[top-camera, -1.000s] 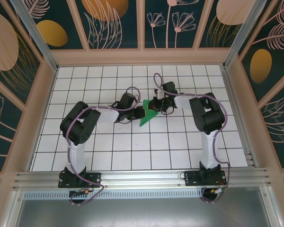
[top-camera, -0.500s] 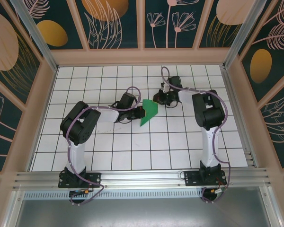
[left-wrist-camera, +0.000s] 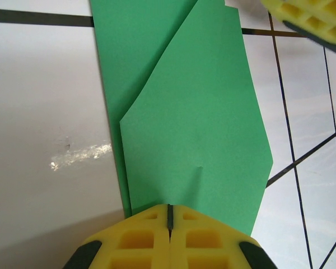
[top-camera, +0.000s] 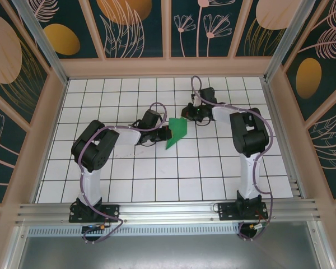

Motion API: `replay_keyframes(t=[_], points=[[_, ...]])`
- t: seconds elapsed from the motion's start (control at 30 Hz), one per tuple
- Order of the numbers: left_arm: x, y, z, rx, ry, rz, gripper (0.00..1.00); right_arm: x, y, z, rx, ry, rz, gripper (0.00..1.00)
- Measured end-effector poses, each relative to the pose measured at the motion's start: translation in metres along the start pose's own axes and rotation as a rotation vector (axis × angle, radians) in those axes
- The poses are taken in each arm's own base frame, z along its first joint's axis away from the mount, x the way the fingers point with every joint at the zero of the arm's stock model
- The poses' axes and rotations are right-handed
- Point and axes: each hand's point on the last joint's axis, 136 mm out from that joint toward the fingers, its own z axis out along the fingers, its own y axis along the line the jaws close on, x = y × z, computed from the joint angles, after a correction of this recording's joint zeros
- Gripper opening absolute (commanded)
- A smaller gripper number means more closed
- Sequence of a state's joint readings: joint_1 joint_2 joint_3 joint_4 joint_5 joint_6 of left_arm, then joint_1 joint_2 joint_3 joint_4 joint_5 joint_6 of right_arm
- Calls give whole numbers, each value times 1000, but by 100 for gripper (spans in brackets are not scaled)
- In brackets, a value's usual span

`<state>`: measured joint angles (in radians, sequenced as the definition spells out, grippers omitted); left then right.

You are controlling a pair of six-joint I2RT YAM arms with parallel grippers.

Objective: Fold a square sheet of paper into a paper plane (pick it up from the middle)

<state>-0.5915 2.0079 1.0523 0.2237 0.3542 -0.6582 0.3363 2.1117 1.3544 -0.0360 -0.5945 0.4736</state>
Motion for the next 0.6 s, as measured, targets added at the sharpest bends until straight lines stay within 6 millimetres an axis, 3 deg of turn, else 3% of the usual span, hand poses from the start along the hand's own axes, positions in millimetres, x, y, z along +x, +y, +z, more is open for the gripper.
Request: replay_keyframes(t=[0.2, 0.43, 0.6], points=[[0, 0, 0, -1, 2, -1, 0, 29, 11, 13, -27, 75, -15, 4], [0, 0, 0, -5, 6, -2, 0, 20, -18, 14, 31, 63, 21, 3], [0, 0, 0, -5, 5, 0, 0, 2, -24, 11, 62, 36, 29, 4]])
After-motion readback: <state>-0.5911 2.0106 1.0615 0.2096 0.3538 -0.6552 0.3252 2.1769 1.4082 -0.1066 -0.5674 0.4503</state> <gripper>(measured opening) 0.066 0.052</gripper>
